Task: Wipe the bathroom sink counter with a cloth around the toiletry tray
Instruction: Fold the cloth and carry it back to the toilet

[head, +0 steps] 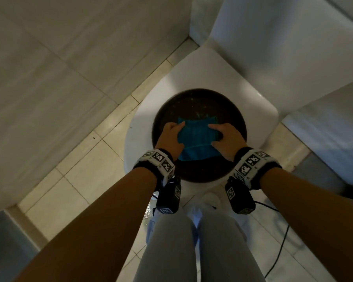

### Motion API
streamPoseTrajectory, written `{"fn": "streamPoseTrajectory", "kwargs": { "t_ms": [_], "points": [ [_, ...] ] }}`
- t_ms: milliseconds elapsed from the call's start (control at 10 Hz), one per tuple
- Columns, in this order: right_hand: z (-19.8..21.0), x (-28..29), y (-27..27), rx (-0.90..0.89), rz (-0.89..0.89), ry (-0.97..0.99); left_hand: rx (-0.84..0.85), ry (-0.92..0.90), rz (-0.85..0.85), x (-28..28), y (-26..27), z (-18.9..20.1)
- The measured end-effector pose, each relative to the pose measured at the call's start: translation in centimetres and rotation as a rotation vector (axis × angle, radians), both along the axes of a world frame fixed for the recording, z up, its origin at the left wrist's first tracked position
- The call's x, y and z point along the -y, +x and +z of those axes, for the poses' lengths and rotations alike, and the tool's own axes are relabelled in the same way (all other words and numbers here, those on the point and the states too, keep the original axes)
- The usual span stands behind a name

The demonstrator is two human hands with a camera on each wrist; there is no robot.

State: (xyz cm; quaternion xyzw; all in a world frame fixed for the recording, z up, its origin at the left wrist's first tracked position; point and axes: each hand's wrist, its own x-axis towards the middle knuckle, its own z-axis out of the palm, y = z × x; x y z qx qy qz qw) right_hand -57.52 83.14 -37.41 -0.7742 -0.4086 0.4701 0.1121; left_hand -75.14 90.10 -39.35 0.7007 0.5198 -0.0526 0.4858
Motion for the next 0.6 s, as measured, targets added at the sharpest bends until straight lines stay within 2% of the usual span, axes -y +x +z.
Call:
{"fn": "streamPoseTrajectory", "kwargs": {
  "t_ms": [500, 600],
  "points": [
    [-1.1, 0.4, 0.97, 0.018, 0.001, -0.038, -0.028, -0.01, 0.115, 0.33, -0.15, -0.99],
    [-0.74, 0.3, 1.19, -0.009, -0.065, -0.023, -0.038, -0.015, 0.15, 0.09, 0.01, -0.32]
  ]
}}
